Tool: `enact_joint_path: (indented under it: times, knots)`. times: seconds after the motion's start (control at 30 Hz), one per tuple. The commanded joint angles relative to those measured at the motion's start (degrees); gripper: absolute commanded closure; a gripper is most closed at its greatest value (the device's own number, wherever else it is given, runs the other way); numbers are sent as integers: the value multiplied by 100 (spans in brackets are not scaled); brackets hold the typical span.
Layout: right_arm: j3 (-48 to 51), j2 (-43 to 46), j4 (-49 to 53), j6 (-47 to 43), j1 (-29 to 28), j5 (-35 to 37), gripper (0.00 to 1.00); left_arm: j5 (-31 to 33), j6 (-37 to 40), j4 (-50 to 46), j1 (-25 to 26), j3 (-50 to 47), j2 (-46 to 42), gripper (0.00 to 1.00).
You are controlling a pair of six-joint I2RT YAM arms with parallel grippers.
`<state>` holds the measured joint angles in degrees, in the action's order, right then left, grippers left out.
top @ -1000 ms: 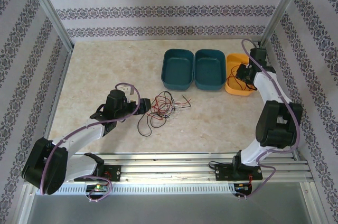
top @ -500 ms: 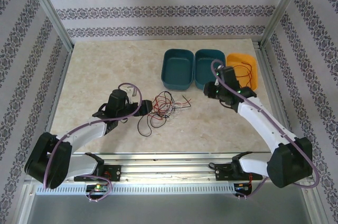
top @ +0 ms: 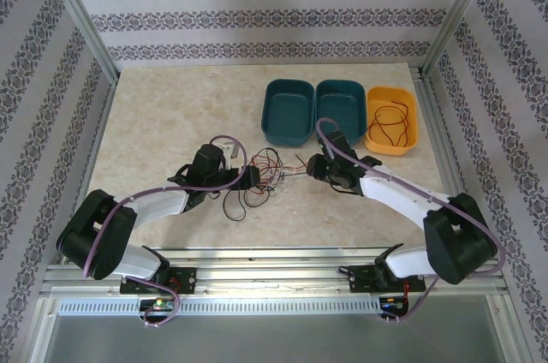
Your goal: Untangle the cables
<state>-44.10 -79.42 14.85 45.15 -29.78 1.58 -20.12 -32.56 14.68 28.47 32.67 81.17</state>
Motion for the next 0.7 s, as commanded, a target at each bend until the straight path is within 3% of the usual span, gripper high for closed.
enact_joint_path:
  times: [0.0,0.5,0.67]
  knots:
    - [-122,-311,-489,205,-37,2,61,175,170,263,100,157,69,17]
    - [-795,-1550,-786,38,-28,-18,62,241,223,263,117,241,227,15]
    - [-874,-1745,-854,29,-24,-139,68,245,223,230,116,245,215,14]
